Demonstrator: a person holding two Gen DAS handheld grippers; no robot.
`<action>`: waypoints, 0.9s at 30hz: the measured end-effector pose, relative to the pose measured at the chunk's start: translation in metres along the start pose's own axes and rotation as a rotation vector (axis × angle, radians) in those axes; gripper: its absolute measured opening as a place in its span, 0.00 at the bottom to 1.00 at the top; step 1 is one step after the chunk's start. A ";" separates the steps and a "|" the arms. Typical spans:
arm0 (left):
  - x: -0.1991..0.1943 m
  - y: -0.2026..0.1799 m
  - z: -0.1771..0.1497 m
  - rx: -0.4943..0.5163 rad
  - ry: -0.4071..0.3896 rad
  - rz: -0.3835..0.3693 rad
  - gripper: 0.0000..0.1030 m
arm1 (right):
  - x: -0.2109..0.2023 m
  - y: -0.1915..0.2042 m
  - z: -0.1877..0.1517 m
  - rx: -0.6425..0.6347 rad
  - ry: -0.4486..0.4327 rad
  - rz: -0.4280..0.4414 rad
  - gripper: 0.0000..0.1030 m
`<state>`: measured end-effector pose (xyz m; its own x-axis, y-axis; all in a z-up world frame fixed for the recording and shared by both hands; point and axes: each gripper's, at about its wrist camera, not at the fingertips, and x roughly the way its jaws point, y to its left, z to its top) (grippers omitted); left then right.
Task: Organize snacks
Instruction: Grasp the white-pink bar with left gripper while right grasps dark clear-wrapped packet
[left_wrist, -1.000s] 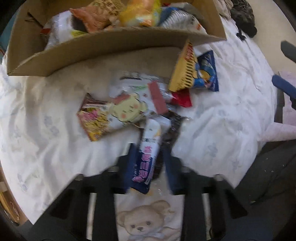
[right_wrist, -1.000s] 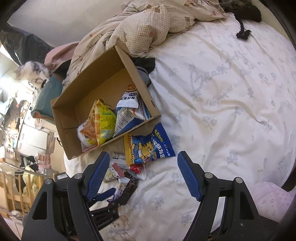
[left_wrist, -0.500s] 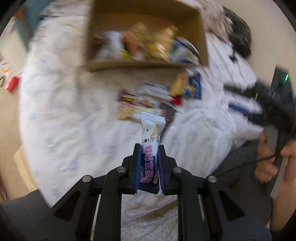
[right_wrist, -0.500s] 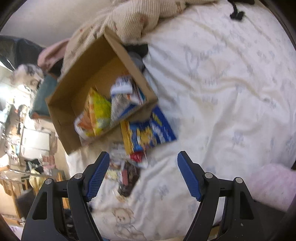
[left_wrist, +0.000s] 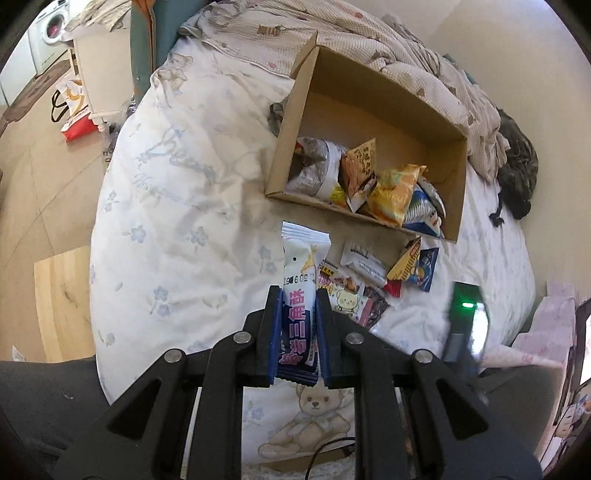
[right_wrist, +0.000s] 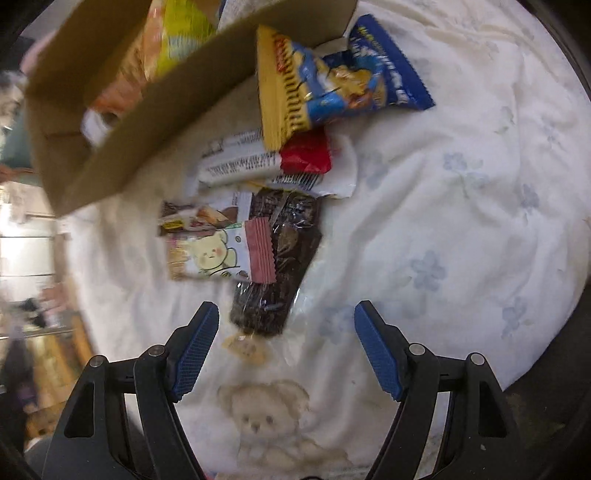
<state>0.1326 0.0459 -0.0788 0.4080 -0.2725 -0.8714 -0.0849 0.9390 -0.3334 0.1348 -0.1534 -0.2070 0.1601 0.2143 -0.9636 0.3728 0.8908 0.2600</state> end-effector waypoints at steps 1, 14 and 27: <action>-0.001 0.001 0.001 -0.008 -0.004 -0.004 0.14 | 0.002 0.009 0.000 -0.017 -0.022 -0.034 0.84; -0.002 0.008 0.002 -0.065 0.018 -0.071 0.14 | 0.009 0.034 -0.017 -0.292 -0.093 -0.203 0.59; 0.000 0.003 0.001 -0.075 0.021 -0.077 0.14 | 0.000 -0.003 -0.052 -0.575 0.070 -0.170 0.66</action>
<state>0.1332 0.0493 -0.0795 0.3968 -0.3481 -0.8494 -0.1218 0.8972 -0.4246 0.0863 -0.1347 -0.2110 0.0740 0.0582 -0.9956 -0.1690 0.9846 0.0450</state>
